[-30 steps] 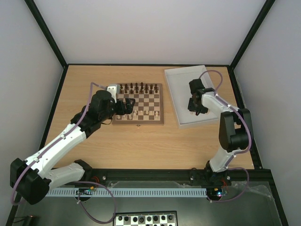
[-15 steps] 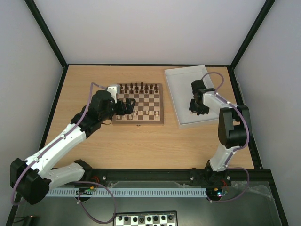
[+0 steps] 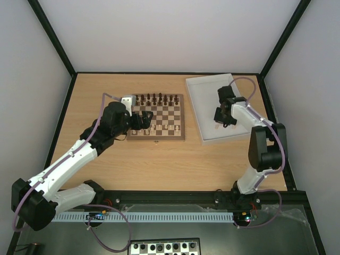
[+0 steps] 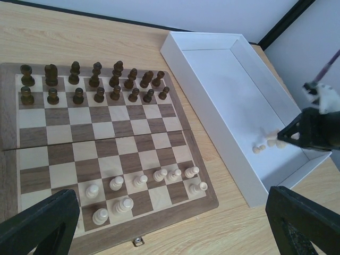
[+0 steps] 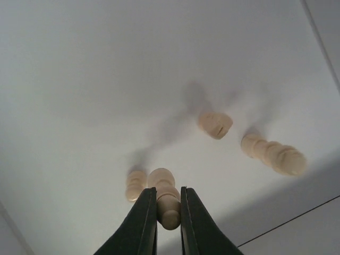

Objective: Set up the chess pieces on the board
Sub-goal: Pick up the chess piece from the storage box, then place the chess piece on the chessboard.

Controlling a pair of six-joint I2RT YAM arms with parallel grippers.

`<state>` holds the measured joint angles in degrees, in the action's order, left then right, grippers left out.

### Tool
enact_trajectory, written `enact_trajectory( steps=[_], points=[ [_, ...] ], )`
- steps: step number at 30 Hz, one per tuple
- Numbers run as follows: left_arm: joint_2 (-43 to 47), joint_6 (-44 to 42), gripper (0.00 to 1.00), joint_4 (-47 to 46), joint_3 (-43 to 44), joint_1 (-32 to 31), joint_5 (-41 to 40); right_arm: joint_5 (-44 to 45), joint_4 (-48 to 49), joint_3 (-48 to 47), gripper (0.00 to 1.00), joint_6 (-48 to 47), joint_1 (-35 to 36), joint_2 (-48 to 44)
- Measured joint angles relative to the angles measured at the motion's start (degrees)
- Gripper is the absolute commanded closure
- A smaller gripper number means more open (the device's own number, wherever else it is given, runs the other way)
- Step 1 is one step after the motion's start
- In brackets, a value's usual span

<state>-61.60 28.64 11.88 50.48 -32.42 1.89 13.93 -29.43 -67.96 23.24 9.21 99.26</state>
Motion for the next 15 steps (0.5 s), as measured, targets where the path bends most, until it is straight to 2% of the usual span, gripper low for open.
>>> enact_trajectory(
  steps=[4, 10, 15],
  points=[
    [0.1, 0.0, 0.01, 0.0, 0.0, 0.0, -0.9, -0.2, -1.9, -3.9, 0.99, -0.3, 1.4, -3.9],
    [1.8, 0.2, 0.01, 0.9, 0.0, 0.0, -2.6, -0.6, -4.9, -13.1, 0.99, -0.8, 9.7, -6.8],
    [4.0, 0.5, 0.00, 2.3, 0.2, 0.0, -4.1, -1.8, -6.6, -14.8, 0.99, -1.0, 15.2, -6.9]
  ],
)
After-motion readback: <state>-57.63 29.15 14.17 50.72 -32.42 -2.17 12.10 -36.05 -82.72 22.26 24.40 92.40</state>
